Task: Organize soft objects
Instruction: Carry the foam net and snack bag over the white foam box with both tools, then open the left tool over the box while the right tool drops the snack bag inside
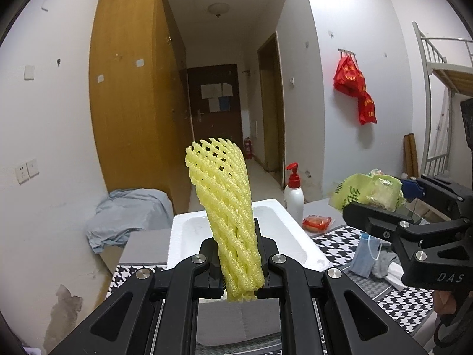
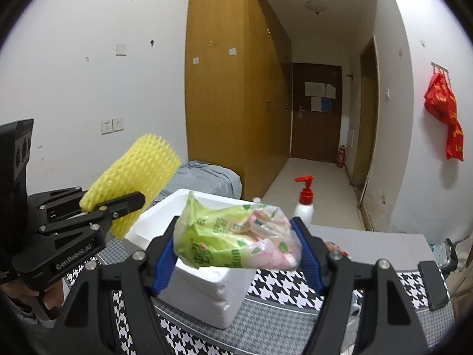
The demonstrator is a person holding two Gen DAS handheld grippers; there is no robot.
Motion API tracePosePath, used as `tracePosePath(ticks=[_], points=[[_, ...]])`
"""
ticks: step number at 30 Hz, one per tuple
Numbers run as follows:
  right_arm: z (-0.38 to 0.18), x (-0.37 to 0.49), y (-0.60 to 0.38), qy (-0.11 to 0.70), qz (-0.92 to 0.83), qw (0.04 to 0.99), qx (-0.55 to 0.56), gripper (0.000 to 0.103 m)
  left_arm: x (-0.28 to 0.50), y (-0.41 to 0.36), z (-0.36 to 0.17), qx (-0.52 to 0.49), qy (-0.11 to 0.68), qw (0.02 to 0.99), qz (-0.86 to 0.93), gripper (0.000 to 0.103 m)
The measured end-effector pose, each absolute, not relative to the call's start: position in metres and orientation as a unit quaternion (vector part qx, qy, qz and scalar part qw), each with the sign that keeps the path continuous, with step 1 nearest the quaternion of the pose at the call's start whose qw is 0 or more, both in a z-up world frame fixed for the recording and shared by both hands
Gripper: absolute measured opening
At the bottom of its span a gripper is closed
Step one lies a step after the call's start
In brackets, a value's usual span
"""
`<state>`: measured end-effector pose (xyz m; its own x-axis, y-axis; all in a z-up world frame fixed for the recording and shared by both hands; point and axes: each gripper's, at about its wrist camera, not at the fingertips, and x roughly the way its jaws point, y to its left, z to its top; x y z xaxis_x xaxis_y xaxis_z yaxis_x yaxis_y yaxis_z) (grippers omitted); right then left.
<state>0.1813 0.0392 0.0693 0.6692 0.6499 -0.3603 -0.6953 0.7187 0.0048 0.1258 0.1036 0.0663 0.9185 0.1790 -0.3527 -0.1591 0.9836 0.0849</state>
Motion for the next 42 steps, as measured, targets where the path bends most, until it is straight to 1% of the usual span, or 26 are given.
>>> tracePosePath(ticks=[7,16,18,19,20,21,22,23,24,25,26,36,42], points=[[0.072,0.180,0.054,0.157,0.374,0.910,-0.080,0.075,0.140,0.110,0.063,0.021,0.198,0.977,0.080,0.013],[0.062,0.193,0.061,0.175,0.366,0.911,-0.078,0.075,0.166,0.125,0.048,0.008,0.229,0.972,0.056,0.014],[0.061,0.195,0.064,0.179,0.365,0.910,-0.081,0.075,0.171,0.130,0.045,0.004,0.235,0.970,0.055,0.025],[0.061,0.195,0.064,0.179,0.365,0.910,-0.081,0.075,0.173,0.131,0.044,0.005,0.238,0.970,0.056,0.042],[0.061,0.195,0.064,0.178,0.365,0.910,-0.081,0.075,0.174,0.133,0.043,0.004,0.238,0.970,0.058,0.063],[0.061,0.194,0.064,0.176,0.364,0.911,-0.081,0.075,0.174,0.135,0.042,0.003,0.236,0.970,0.059,0.071],[0.063,0.194,0.065,0.174,0.363,0.912,-0.081,0.075,0.173,0.137,0.041,0.001,0.234,0.970,0.061,0.083],[0.063,0.194,0.065,0.174,0.363,0.912,-0.081,0.075,0.171,0.139,0.041,-0.001,0.230,0.971,0.065,0.087],[0.063,0.194,0.066,0.174,0.362,0.912,-0.080,0.075,0.170,0.141,0.041,-0.004,0.226,0.972,0.067,0.088],[0.063,0.195,0.066,0.174,0.362,0.912,-0.080,0.075,0.169,0.143,0.042,-0.006,0.224,0.972,0.071,0.093],[0.063,0.196,0.066,0.175,0.362,0.912,-0.080,0.075,0.168,0.146,0.042,-0.009,0.221,0.972,0.075,0.096],[0.061,0.199,0.073,0.180,0.363,0.911,-0.082,0.075,0.150,0.154,0.047,0.005,0.192,0.975,0.109,0.097],[0.060,0.198,0.079,0.178,0.371,0.908,-0.085,0.075,0.138,0.169,0.052,-0.011,0.173,0.975,0.139,0.097]])
